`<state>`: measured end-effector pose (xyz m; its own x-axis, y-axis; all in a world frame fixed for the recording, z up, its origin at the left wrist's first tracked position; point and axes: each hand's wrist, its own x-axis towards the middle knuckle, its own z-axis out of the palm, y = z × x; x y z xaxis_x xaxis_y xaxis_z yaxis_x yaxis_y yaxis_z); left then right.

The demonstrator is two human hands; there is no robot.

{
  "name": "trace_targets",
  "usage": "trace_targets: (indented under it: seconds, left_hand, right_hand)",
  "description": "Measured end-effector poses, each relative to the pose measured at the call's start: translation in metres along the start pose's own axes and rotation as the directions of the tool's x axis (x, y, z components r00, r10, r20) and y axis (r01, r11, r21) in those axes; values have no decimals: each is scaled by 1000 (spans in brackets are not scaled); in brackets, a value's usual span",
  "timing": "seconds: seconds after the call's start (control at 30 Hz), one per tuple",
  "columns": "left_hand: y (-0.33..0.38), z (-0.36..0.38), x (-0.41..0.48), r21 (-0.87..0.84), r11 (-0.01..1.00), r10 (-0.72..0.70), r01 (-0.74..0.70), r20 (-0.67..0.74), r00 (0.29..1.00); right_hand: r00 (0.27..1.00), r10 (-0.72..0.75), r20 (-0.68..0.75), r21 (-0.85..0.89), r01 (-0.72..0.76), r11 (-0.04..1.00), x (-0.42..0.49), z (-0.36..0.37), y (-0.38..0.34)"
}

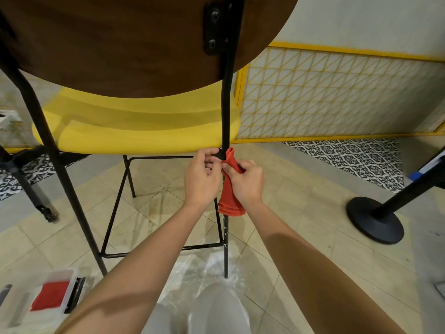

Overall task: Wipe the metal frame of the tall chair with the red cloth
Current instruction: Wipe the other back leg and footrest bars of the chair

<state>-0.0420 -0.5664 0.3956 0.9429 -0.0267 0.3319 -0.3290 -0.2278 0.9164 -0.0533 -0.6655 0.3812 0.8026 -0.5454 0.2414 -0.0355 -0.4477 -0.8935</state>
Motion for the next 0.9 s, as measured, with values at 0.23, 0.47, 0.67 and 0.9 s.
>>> trace_targets:
  seconds: [0.23, 0.47, 0.67, 0.9]
  left_hand:
    - [-17, 3, -6, 27, 999, -19, 19, -5, 1000]
    - [-33, 2, -13, 75, 996, -55, 53, 26, 998]
    - [-24, -3, -4, 87, 995, -41, 40, 9, 999]
    - [-19, -6, -1, 82, 996, -29, 29, 1, 1000]
  right_hand:
    - [995, 84, 44, -51, -82, 995, -11, 5, 28]
    - [969, 206, 139, -137, -187, 973, -17, 6, 45]
    - [977, 193, 93, -57, -189, 980, -8, -2, 22]
    - [999, 35, -35, 123, -30, 992, 11, -3, -22]
